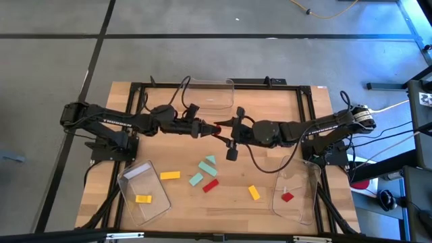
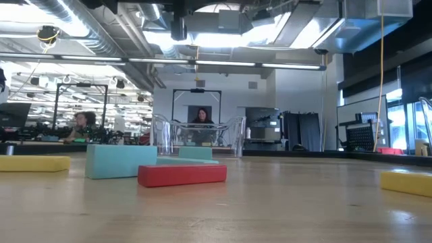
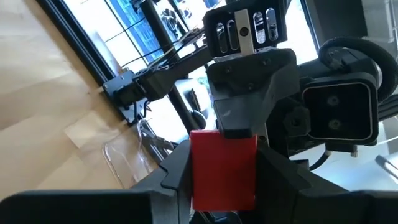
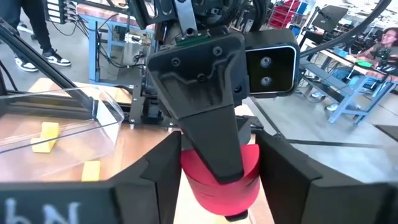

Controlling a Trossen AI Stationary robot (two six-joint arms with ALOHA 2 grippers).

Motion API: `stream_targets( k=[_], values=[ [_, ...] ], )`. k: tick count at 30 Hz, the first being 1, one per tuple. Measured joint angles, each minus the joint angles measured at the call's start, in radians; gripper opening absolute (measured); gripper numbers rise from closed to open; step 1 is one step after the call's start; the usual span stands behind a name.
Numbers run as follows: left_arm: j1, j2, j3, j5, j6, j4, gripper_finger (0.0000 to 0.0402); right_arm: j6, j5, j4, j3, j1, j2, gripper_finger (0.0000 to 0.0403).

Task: Sort & place blocks by color
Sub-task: Put the top red block into the right transparent bin

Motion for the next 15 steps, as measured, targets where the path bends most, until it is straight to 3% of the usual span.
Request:
stream_targets(
  k=[7,15],
  values=[
    [0.031,-0.005,0.000,0.048,0.062,0.018,0.0187,0.021,0.026,-0.005,-0.001,0.008,-0.007,0.0175],
    [0.157,-0.058,0.006,0.156,0.074,0.083,0.0198,0.023,0.046,-0.135,-0.005,-0.004,-0.104,0.0175]
  ],
)
